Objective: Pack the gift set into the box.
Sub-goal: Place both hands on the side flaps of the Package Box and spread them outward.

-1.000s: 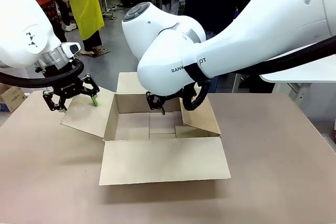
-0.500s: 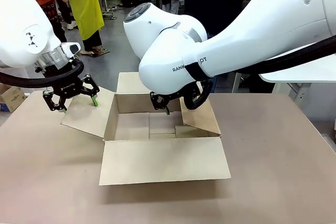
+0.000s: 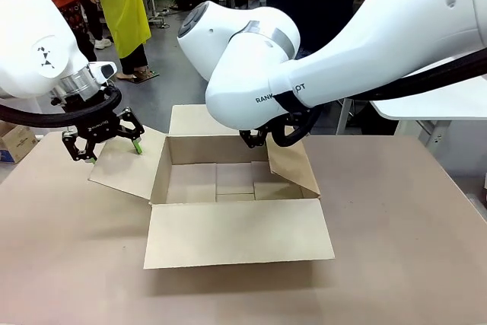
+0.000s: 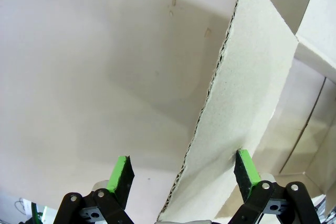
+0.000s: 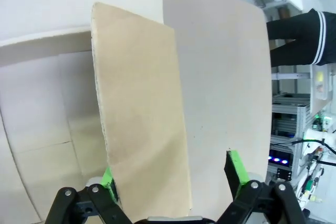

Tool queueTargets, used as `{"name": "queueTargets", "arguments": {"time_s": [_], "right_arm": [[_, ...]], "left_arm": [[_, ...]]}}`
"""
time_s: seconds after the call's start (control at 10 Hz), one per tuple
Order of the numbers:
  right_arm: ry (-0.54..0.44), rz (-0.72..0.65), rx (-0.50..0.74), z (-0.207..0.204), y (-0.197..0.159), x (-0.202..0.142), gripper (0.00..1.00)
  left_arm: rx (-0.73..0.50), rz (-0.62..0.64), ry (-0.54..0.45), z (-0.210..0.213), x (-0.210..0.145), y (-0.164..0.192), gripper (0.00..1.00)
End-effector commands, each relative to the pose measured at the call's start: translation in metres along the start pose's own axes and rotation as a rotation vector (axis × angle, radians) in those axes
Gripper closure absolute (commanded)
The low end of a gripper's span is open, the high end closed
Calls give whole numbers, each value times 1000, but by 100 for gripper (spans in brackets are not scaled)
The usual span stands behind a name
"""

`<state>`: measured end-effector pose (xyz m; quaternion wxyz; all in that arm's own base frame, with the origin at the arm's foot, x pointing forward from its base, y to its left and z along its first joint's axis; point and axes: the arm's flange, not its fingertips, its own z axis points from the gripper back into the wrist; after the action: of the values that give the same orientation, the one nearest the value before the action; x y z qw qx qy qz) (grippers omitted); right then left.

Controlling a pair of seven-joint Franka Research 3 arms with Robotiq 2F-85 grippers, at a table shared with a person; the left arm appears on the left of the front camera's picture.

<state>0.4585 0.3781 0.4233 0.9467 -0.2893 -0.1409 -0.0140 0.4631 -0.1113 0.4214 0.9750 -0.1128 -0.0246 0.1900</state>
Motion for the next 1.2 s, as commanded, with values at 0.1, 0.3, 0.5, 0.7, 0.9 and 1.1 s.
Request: {"name": "queueTargets", "arguments": {"time_s": [0.1,0.3,0.5,0.7,0.9,1.1], "right_arm": [[-26,-56,-37,6,-20,-3,0],[-14,-87,-37,5,-59,-5,0],[38,-98,65,-12,-101,-2,0],[84,-113,210,-52,-137,-3,0],[130,-116,400,-109,-156,-4,0],[100,-139,735,-169,-182,-3,0]], "left_arm": [[18,10,-8,2,-1,0,0],[18,10,-8,2,-1,0,0],[18,10,-8,2,-1,0,0],[18,10,-8,2,-1,0,0],[18,10,-8,2,-1,0,0],[18,10,-8,2,-1,0,0]]}}
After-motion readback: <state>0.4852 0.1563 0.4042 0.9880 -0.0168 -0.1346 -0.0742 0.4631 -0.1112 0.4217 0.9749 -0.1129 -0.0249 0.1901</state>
